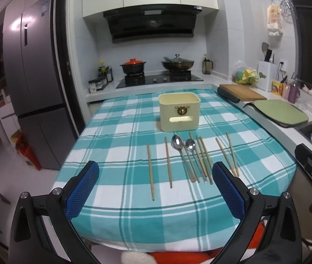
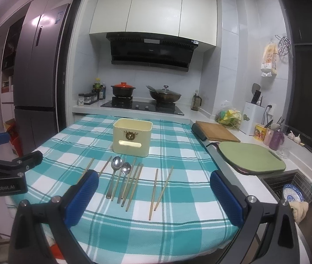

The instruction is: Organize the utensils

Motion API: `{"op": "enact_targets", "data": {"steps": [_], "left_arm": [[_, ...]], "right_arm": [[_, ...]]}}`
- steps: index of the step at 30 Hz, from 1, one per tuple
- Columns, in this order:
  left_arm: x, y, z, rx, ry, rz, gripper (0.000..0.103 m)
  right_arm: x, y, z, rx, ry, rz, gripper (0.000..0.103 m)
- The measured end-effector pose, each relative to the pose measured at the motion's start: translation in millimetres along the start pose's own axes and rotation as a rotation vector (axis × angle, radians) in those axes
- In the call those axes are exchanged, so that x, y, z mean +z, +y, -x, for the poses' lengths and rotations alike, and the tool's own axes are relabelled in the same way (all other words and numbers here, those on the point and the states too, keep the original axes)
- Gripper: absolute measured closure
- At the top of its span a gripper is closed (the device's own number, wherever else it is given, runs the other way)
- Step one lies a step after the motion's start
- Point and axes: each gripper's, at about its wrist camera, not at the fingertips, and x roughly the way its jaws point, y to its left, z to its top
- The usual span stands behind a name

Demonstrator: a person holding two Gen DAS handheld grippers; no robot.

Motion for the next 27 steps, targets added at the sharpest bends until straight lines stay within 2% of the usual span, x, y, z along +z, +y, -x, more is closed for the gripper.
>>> {"op": "enact_targets", "data": {"steps": [10,15,20,27], "left_arm": [[4,-3,-5,-0.024,-0.003,-0.012,0.001],[2,-9,-13,-0.066,0.038,-0.013,0.001],[2,-20,-13,-0.036,0.027,-0.081,0.001],[2,-18,-21,-0.025,0.041,-0.073,0.001]], "right_arm": [[1,0,-4,0.005,0.002,0.008,0.000],[0,-4,-11,-0.025,0.026,0.005,0.000],[0,-9,-15,-0.056,0.040,0.000,0.000],[-2,-13,-26,-0.099,0.077,-0.002,0.000]]}}
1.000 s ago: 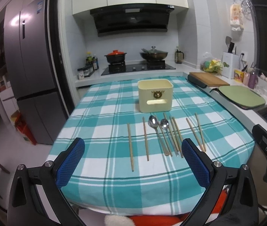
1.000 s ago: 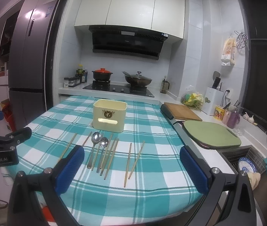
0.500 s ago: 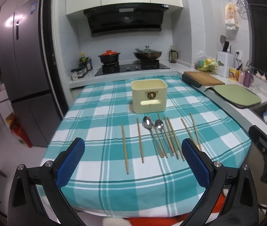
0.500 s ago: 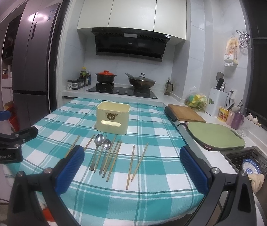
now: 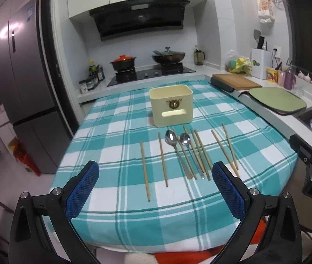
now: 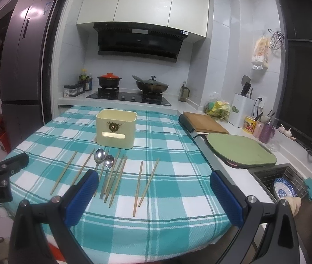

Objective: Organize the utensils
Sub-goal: 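Lower both tools toward the bamboo chopsticks in front of the cream holder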

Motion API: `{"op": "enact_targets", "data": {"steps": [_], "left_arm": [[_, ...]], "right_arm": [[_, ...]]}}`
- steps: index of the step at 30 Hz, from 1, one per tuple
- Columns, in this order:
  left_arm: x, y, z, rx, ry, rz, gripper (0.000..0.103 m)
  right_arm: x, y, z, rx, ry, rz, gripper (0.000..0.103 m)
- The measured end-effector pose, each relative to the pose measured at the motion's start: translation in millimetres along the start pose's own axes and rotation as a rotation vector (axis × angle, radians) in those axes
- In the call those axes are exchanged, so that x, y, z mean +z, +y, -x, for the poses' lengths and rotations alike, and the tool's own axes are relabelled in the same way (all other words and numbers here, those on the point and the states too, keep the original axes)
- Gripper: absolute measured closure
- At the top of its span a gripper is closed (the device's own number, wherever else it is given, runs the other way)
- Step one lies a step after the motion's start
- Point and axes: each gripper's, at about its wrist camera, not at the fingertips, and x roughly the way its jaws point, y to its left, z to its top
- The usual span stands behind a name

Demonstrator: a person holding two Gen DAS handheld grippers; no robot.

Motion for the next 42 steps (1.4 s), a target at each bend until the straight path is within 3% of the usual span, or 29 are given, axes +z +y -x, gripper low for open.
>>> {"op": "enact_targets", "data": {"steps": [5,15,26,29,37,42], "left_arm": [[0,6,-5,-0.065,0.013,0.042,0.001],[-3,9,-20,-0.020,0.046,0.057,0.001],[-9,11,-42,-0.044,0.099,0.056,0.001],[-14,21,-49,-0.033,0.110,0.070,0.001],[-42,71,-102,0.026,0.249,0.186,0.001],[-52,83,-146,0.013,0.337,0.217,0.001]], "right_arm": [[-3,-1,-10,-0.015,0.040,0.006,0.000],[-10,-4,-29,-0.026,0.127,0.015,0.000],[-18,-2,-52,-0.022,0.184,0.038,0.000],[-19,-4,-60,0.016,0.186,0.032,0.000],[-38,-20,-98,0.121,0.252,-0.041,0.000],[-49,-36,-127,0.120,0.304,-0.095,0.000]]}}
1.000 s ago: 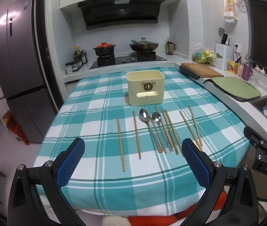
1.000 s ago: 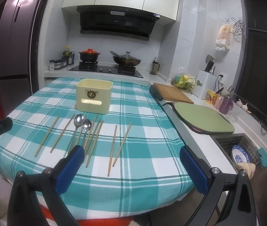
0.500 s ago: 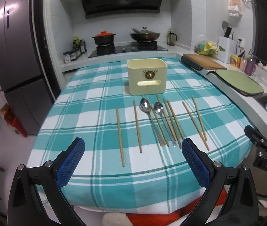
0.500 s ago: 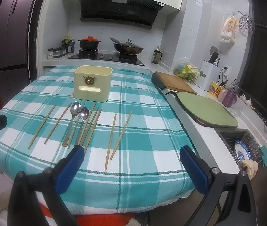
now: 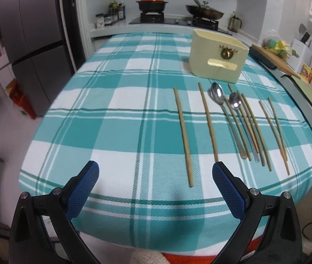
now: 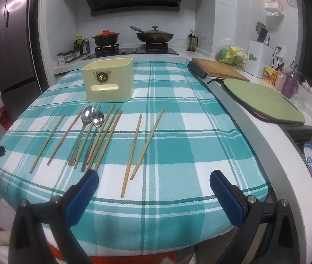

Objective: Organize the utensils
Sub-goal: 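Lower both tools toward the bamboo chopsticks in front of the cream holder, then close the left tool on one chopstick while the right tool grasps another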

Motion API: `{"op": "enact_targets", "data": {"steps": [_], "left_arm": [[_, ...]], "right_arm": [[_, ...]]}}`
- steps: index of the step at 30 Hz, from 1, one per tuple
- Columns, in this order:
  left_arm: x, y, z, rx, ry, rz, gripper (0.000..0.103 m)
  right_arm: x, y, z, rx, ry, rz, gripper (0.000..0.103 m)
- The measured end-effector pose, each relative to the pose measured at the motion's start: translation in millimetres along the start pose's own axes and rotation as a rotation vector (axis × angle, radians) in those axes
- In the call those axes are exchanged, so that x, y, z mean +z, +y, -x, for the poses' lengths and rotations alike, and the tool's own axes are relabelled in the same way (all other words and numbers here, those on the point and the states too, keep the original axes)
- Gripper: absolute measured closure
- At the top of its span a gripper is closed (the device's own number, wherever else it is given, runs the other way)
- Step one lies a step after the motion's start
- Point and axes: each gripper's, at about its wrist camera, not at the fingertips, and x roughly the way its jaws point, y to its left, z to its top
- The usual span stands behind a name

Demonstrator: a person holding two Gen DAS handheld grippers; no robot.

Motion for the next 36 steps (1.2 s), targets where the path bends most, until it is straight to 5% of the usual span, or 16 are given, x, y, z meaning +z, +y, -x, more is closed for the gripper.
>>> {"op": "enact_targets", "data": {"steps": [3,7,20,28,31,34,36], "left_arm": [[9,1,-23,-0.012,0.036,-0.008,0.001],[31,-1,-43,-0.020,0.049,-0.023,0.001],[97,-7,-134,-0.026,0.161,-0.061,0.002],[108,-27,-176,0.020,0.228,-0.155,0.016],[117,-31,-181,-0.012,0.255,-0.153,0.031],[127,-39,-185,-0.051,0.278,-0.157,0.060],[132,-46,-187,-0.050,0.271,-0.182,0.095]], "right_arm": [[6,-12,-21,-0.011,0.028,-0.043,0.003],[20,-15,-56,0.016,0.084,-0.030,0.020],[81,-26,-190,0.093,0.276,-0.095,0.027],[86,-19,-228,0.145,0.382,-0.047,0.035],[93,-7,-241,0.098,0.381,0.046,0.040],[107,-3,-257,0.069,0.382,0.071,0.044],[120,-3,-268,0.074,0.380,0.075,0.055]]}}
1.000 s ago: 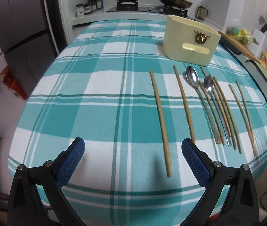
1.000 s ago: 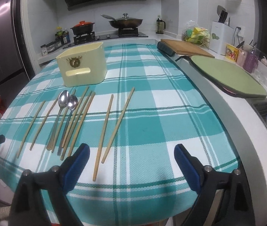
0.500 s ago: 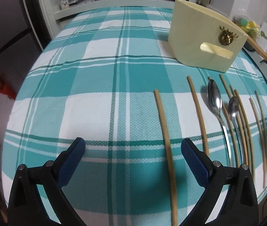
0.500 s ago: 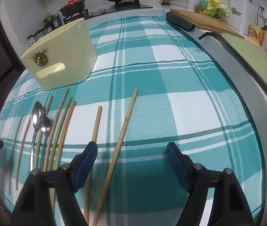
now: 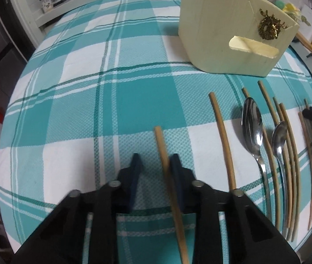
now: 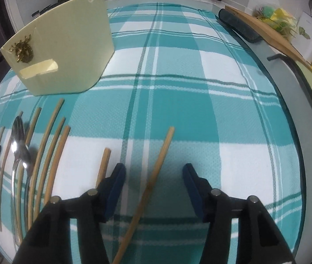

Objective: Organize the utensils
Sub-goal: 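Close the left tool on one chopstick while the right tool grasps another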

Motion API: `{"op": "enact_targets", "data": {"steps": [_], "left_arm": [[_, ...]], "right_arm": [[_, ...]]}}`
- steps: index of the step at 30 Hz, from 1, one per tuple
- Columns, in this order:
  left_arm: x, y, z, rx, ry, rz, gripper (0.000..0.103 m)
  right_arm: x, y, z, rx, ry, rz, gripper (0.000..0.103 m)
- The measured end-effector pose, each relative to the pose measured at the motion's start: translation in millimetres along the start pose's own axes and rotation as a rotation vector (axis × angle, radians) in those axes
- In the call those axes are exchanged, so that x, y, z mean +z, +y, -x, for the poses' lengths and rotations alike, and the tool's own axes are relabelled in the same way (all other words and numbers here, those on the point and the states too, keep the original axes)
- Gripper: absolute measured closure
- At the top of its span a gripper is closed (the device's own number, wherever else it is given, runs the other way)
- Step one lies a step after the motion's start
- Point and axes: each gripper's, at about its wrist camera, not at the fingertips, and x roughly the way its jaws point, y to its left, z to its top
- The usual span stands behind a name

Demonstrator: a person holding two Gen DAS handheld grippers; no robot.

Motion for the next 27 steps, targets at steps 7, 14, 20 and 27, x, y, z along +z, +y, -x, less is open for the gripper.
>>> {"op": "enact_targets", "data": {"steps": [7,14,20,27], "left_arm": [[9,-1,29,-0.047,-0.119,0.025,0.098],[7,11,121,-0.129,-0.335,0.071,0.098],[2,14,183,-0.201,-0.449,0.079,0.098],[31,22,240,-0.257,-0.580,0.108,0.098]], "right_arm": [[31,-12,4,0.065,-0.040,-0.059,0.097],[27,-4,98,0.184,-0.229,-0.041,0.097],[14,13,178,0.218,-0.392,0.024,0.097],[27,35,242,0.206,-0.589,0.075,0.097]]}}
